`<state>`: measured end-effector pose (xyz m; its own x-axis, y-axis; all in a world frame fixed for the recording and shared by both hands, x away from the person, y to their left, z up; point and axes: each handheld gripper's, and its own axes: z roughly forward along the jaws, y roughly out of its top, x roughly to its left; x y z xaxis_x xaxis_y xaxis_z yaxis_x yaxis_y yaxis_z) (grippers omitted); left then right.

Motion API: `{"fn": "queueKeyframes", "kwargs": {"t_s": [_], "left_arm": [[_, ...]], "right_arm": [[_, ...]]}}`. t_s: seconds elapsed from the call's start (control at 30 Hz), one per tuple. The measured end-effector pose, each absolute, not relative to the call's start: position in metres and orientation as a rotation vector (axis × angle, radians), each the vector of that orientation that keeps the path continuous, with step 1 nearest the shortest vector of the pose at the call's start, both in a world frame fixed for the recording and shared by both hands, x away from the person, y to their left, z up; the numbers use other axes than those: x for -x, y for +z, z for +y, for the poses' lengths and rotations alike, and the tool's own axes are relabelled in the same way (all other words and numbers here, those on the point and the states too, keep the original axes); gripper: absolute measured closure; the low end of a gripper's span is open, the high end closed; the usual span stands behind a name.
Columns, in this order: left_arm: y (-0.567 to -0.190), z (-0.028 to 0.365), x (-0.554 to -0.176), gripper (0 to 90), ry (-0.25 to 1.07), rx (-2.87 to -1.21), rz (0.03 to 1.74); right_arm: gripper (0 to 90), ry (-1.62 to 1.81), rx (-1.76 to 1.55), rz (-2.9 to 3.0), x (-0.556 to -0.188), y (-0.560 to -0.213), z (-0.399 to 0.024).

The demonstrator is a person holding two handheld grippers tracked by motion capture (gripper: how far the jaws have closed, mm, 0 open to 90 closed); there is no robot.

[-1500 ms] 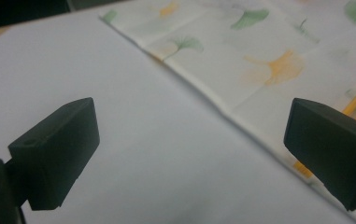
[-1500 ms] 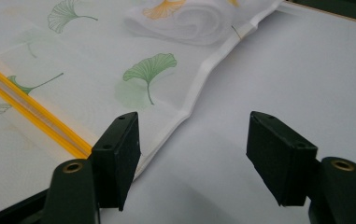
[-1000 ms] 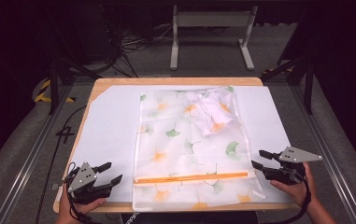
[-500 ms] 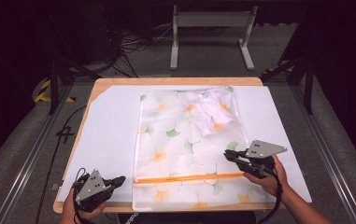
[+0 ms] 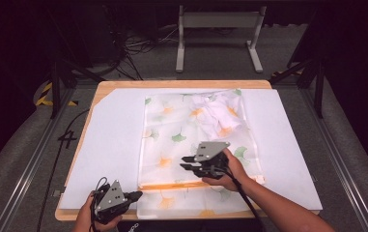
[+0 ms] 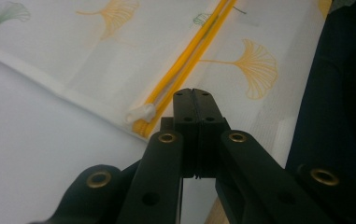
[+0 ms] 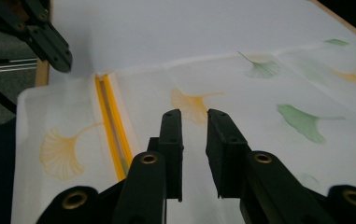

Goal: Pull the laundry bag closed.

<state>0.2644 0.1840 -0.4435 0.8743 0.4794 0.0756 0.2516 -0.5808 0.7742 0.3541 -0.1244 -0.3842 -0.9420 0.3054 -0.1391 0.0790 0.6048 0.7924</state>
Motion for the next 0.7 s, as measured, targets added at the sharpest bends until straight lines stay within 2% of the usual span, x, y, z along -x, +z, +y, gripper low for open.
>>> {"fn": "queueKeyframes", "kwargs": {"t_s": [0.37, 0.7], "left_arm": [[-0.455, 0.184, -0.262, 87.7, 0.361, -2.254, 0.549], [-0.458, 0.182, -0.262, 88.5, 0.356, -2.284, 0.527]], "right_arm": [[67.6, 1.246, -0.186, 2.718, -0.357, -0.401, -0.036], [65.5, 1.162, -0.119, 2.787, -0.353, -0.421, 0.006]]}}
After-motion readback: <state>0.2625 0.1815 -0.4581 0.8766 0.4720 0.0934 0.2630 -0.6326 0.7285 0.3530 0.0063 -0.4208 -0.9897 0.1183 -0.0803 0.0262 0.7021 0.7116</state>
